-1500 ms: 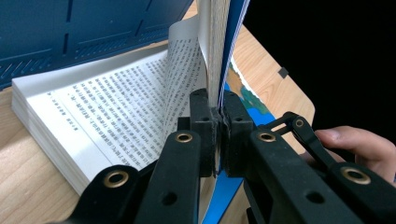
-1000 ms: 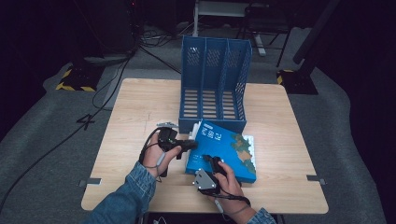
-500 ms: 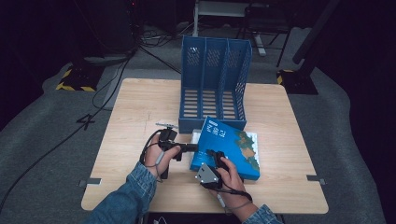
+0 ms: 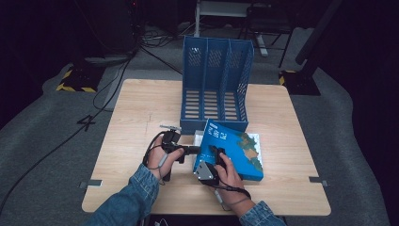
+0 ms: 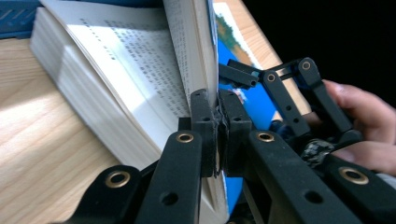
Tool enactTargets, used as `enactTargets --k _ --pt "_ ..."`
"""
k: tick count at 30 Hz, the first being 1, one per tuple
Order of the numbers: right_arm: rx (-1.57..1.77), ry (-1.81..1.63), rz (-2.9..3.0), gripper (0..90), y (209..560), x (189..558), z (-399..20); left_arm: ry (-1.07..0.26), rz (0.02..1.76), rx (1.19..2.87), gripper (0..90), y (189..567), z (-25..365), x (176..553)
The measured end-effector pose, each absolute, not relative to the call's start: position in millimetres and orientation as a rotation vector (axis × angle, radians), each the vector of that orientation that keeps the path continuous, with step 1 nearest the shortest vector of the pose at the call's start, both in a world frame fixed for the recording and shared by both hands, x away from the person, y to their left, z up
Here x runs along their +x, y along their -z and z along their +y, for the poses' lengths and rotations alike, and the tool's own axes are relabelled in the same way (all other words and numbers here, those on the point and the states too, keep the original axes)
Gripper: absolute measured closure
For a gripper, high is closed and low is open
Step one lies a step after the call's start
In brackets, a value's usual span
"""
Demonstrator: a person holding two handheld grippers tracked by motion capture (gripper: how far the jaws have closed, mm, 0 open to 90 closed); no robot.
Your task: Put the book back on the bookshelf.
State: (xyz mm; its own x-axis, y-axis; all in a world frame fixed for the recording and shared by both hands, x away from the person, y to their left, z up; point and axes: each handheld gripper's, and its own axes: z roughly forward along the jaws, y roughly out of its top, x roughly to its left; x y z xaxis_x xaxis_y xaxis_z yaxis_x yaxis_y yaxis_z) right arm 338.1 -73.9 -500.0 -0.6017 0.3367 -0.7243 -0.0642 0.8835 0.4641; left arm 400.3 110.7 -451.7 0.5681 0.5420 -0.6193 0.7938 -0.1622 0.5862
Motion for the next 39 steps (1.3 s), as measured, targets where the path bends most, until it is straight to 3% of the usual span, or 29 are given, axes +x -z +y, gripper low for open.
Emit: enactTargets --k 6,8,9,13,17,22,32,39 --pt "0.143 -0.510 2.179 34.5 496 333 -72 0.247 1.092 1.897 79.3 454 111 399" --pt "0.125 -0.500 2.181 46.4 492 330 -73 0.193 1.070 1.915 74.2 457 110 396" --pt "0.117 -0.499 2.197 52.9 490 329 -73 0.251 1.071 1.890 71.4 456 112 395" --pt "0.114 -0.512 2.225 57.7 481 330 -77 0.201 1.009 1.858 56.6 453 115 390" --pt "0.137 -0.561 2.244 59.8 468 332 -84 0.072 0.953 1.838 46.5 448 127 389" --pt "0.211 -0.659 2.282 60.5 444 338 -97 -0.096 1.013 1.878 44.6 455 151 396" --pt "0.411 -0.842 2.363 61.2 391 348 -121 -0.244 1.139 1.993 44.6 478 178 410" --pt "0.500 -0.948 2.372 61.4 365 351 -138 -0.270 1.202 2.039 44.6 491 189 418"
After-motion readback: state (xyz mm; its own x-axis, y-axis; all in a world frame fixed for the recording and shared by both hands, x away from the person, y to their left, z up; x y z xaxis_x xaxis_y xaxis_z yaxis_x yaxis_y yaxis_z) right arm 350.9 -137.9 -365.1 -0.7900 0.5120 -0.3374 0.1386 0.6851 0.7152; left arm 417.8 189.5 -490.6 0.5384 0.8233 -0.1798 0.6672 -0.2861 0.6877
